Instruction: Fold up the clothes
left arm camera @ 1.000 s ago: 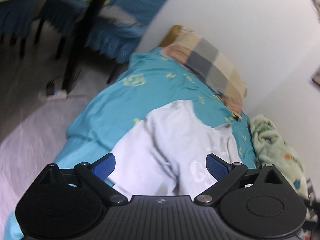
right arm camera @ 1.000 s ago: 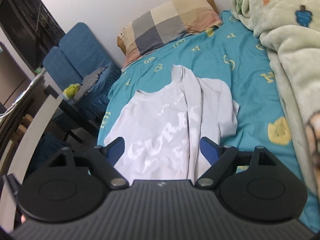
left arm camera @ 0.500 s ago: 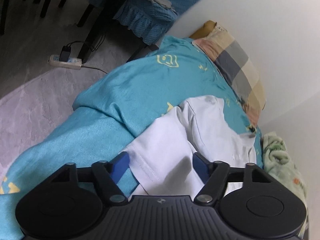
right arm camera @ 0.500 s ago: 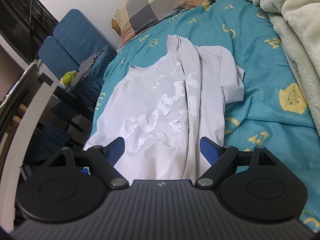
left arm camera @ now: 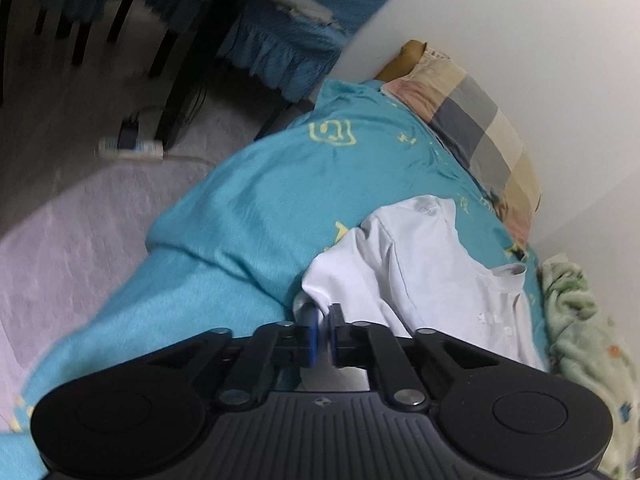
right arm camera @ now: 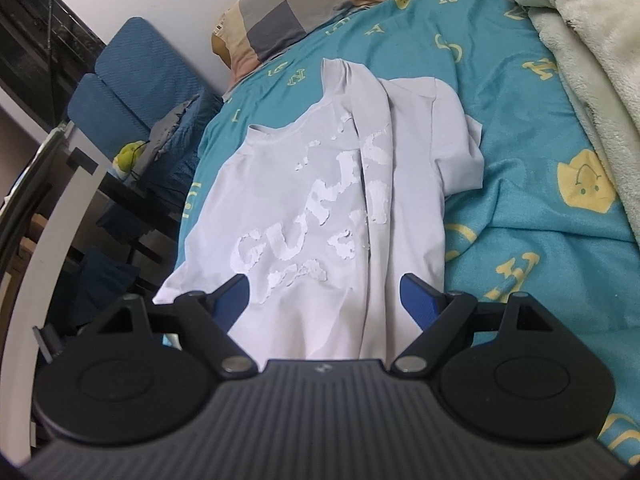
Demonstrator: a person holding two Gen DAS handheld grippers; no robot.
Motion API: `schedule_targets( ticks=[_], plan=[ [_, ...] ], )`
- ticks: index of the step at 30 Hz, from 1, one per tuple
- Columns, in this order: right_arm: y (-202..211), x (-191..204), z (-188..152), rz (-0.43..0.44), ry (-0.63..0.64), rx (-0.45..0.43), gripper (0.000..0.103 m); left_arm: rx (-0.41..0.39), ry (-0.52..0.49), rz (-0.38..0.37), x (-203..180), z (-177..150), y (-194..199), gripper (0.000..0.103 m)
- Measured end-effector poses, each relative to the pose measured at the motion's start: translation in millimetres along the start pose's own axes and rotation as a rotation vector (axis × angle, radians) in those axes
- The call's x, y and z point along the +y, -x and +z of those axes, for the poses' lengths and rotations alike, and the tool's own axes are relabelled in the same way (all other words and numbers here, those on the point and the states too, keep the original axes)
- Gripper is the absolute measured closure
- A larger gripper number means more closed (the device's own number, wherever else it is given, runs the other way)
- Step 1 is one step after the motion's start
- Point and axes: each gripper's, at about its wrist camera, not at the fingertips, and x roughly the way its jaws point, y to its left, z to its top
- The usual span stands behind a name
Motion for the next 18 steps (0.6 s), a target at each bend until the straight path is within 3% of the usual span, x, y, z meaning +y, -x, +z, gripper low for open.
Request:
schedule_targets(
  ticks=[4,9,14,18],
  plan=[
    [4,-4,0,-0.015,-0.006,-0.01,0.019,-0.098,-0.024,0.009,-11,21,22,0.099],
    [7,-7,3,-0.014,-0.02,-0.027,0.019,-0.195,-0.103,0.058,-38,77,41,0.1],
    [7,-13,10,-0.032,-0.047,-0.055,0.019,-0.264,-0.193,0.156,-67,144,36,0.1],
    [2,-21,19,-0.06,-0.079,-0.089,0.019,-0.268,-0.263,0.285,-74,177,2,0.1]
  ],
)
